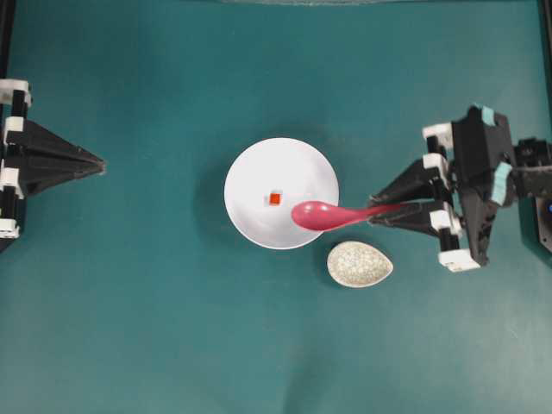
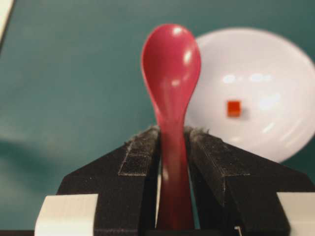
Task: Grip the spoon and scoop the red block from the bowl with right arm.
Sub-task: 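Lift the spoon with the right gripper and swing it over the bowl, then lower the spoon bowl into the white bowl beside the red cube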
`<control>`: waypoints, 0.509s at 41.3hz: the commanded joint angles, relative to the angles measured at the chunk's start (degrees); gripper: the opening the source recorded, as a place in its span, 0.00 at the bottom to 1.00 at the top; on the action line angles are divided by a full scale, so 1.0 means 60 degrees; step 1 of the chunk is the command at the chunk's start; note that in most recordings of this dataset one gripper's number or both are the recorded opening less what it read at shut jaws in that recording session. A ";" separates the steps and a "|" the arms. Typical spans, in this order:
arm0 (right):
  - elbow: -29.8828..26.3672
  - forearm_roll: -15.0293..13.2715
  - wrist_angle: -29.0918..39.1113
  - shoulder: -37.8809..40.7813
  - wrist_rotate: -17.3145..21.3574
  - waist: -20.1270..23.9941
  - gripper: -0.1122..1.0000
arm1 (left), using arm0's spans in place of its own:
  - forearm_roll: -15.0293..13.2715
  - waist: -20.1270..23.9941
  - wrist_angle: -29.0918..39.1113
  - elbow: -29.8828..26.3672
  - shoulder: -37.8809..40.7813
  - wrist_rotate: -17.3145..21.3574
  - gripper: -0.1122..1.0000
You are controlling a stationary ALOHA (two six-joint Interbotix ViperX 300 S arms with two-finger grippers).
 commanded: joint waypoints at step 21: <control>-0.1948 -0.1099 0.3267 0.0264 0.0000 -0.1611 0.33 | -0.0015 0.0000 0.0161 -0.0205 0.0044 -0.0029 0.10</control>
